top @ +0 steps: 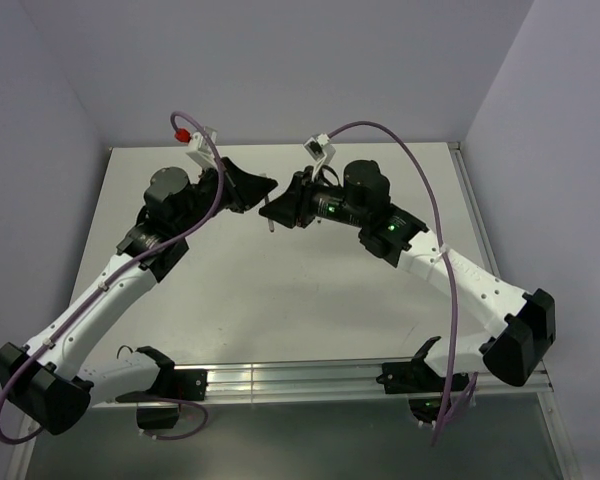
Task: Insert the pens into the pen caps
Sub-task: Press the pen cap onto the pen, then place the pen at the center of the board.
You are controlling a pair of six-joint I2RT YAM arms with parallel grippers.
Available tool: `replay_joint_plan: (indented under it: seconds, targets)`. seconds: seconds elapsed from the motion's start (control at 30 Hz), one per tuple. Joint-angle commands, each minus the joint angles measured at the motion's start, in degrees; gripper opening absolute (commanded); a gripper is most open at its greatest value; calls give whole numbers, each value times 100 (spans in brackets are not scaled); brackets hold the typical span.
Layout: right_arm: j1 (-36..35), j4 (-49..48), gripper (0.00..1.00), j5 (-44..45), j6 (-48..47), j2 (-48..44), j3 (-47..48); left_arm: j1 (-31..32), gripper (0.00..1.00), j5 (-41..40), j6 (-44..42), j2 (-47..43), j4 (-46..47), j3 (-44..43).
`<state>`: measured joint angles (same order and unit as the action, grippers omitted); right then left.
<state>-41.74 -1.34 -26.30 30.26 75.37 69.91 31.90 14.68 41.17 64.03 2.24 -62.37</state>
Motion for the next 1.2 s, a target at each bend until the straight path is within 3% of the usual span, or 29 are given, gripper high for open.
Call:
replay_joint_plan:
  seconds: [0.0, 0.17, 0.43, 0.77, 1.0, 1.17]
  targets:
    - [-19, -271, 40, 151, -143, -522, -266, -166, 0, 70, -161, 214, 5, -520]
    - [-10, 81, 45, 1038, -284, -1164, -970, -342, 0, -228, -328, 619, -4, -768]
    - [113, 1250, 48, 2804, -152, -2421, -1339, -360, 0, -1080, -926, 2507, 153, -1497]
    - [175, 2068, 49, 3290, -187, -3292, -1410, -307, 1, -1634, -935, 5319, -197, -3412]
    - [183, 2235, 50, 3369, -222, -3617, -1454, -193, 8, -1837, -1023, 6384, -716, -4520]
    - [183, 2270, 50, 3395, -222, -3740, -1533, -53, 12, -1898, -1075, 6666, -742, -4635]
